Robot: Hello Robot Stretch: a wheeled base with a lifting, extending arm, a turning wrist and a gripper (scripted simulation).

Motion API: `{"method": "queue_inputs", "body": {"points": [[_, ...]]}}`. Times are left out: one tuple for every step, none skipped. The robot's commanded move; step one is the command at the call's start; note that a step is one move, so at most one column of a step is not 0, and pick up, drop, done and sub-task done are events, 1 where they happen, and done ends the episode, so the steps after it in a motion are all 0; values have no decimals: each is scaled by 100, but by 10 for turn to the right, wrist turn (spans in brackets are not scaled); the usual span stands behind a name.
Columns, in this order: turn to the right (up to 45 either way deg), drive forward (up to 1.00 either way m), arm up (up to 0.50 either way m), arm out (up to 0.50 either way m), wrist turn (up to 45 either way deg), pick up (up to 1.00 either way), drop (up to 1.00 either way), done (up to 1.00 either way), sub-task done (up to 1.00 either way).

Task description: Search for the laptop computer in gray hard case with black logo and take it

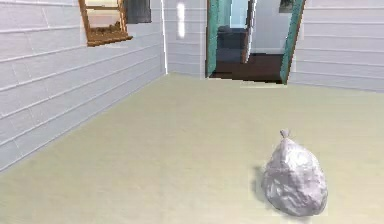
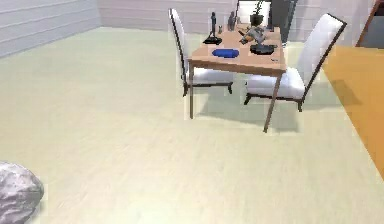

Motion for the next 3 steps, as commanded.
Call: {"method": "queue_inputs", "body": {"points": [[0, 100, 0, 0, 0, 0, 0, 0, 0], [30, 0, 0, 0, 0, 0, 0, 0, 0], [0, 20, 0, 0, 0, 0, 0, 0, 0]]}}
